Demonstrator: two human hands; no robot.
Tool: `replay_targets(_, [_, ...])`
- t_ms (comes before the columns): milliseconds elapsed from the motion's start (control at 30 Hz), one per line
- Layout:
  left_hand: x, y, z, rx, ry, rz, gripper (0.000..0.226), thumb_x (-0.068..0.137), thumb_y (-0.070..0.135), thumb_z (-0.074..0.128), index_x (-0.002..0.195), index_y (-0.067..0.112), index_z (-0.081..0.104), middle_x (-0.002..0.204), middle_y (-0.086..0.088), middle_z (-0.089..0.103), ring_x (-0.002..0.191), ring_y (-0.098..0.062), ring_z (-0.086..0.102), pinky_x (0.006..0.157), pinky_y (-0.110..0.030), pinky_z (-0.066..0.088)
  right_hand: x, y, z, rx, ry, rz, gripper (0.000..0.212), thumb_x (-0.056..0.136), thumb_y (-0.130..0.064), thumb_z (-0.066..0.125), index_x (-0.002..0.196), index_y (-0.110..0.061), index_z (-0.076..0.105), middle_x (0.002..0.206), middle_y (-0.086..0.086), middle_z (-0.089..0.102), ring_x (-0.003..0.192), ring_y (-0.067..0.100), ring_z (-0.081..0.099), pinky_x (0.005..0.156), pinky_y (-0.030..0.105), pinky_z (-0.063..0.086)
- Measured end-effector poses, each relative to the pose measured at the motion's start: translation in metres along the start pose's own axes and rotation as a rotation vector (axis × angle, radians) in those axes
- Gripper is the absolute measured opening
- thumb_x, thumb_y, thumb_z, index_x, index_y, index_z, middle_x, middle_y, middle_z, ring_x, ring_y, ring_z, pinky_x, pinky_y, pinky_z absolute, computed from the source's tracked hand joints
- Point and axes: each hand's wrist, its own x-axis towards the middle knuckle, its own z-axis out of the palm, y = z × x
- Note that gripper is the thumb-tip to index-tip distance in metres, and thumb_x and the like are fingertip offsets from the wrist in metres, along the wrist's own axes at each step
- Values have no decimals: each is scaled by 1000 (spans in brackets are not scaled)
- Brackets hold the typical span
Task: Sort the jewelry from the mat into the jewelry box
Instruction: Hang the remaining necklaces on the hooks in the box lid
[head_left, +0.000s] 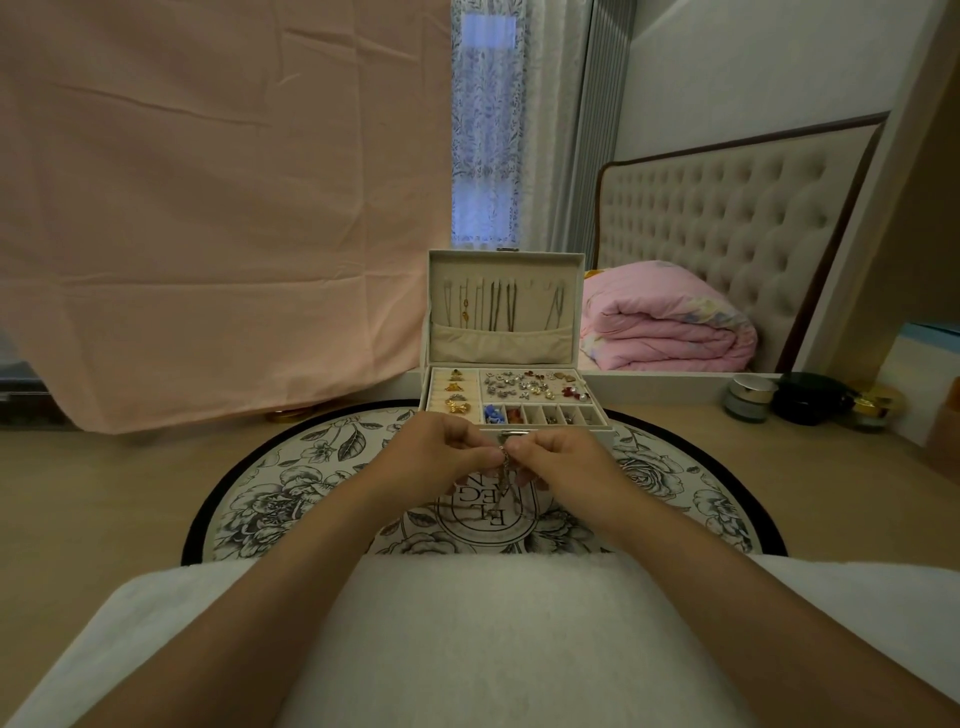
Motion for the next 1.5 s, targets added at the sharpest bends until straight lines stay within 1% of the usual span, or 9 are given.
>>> replay_targets(133, [1, 0, -2, 62, 16, 35, 8, 88, 28, 73, 83, 22, 74, 75, 3, 74, 63, -8, 59, 64, -26, 52, 0, 2, -3, 92, -4, 20, 11, 85, -29, 78, 95, -24, 79, 93, -7, 77, 93, 6, 70, 87, 26, 54])
replay_targets(267, [2, -4, 1, 128, -24, 94, 9, 92, 29, 68, 89, 22, 73, 75, 3, 67, 68, -9, 56, 71, -35, 53, 1, 2, -5, 27, 27, 13, 5, 85, -25, 78, 89, -24, 80, 79, -10, 75, 77, 1, 68, 72, 19, 49])
replay_targets(500, [-1, -6, 5, 285, -227, 52, 23, 99, 36, 53, 93, 17, 64, 76, 3, 56, 68, -8, 49, 68, -27, 44, 1, 1, -7, -216, 20, -88, 7, 87, -25, 76, 81, -27, 78, 69, -12, 69, 70, 1, 61, 66, 19, 47])
replay_targets(733, [-2, -7, -2, 488, -226, 46, 16, 89, 13, 56, 84, 28, 57, 81, 9, 60, 71, -5, 55, 67, -21, 47, 1, -2, -9, -85, -116, 26, 28, 103, -26, 48, 80, -20, 62, 71, -1, 65, 67, 11, 57, 65, 26, 43])
replay_targets(867, [-3, -8, 3, 233, -141, 47, 17, 90, 13, 56, 96, 28, 62, 96, 5, 70, 93, -16, 66, 88, -35, 56, 4, 0, -15, -55, -128, 12, 30, 105, -31, 46, 84, -21, 65, 72, -1, 62, 73, 18, 54, 73, 35, 42])
replay_targets(1000, [-1, 0, 16, -53, -63, 28, 17, 98, 26, 58, 108, 20, 70, 101, -5, 74, 96, -22, 70, 94, -39, 55, 6, 0, -16, -19, -118, -32, 24, 103, -30, 53, 96, -22, 74, 77, 0, 62, 70, 12, 54, 66, 25, 43])
replay_targets(1167, [-3, 2, 13, -151, -57, -8, 10, 92, 18, 68, 96, 12, 74, 94, -11, 75, 83, -19, 69, 92, -39, 56, 6, -2, -20, 15, -101, -23, 22, 101, -28, 57, 88, -22, 74, 81, 7, 61, 71, 14, 52, 62, 20, 41])
replay_targets(1300, [1, 6, 12, -216, -76, -95, 21, 95, 25, 58, 97, 11, 73, 97, -8, 73, 89, -17, 67, 96, -38, 52, 3, -6, -17, 8, -199, 35, 34, 104, -31, 50, 103, -4, 70, 79, 4, 59, 66, 10, 53, 65, 23, 44])
replay_targets(1500, [1, 3, 12, -305, -178, -172, 19, 77, 30, 54, 81, 14, 62, 100, -12, 70, 90, -18, 62, 109, -43, 44, 0, -9, -15, -33, -182, 51, 36, 99, -48, 52, 84, -20, 69, 82, -5, 66, 75, 13, 59, 82, 30, 48])
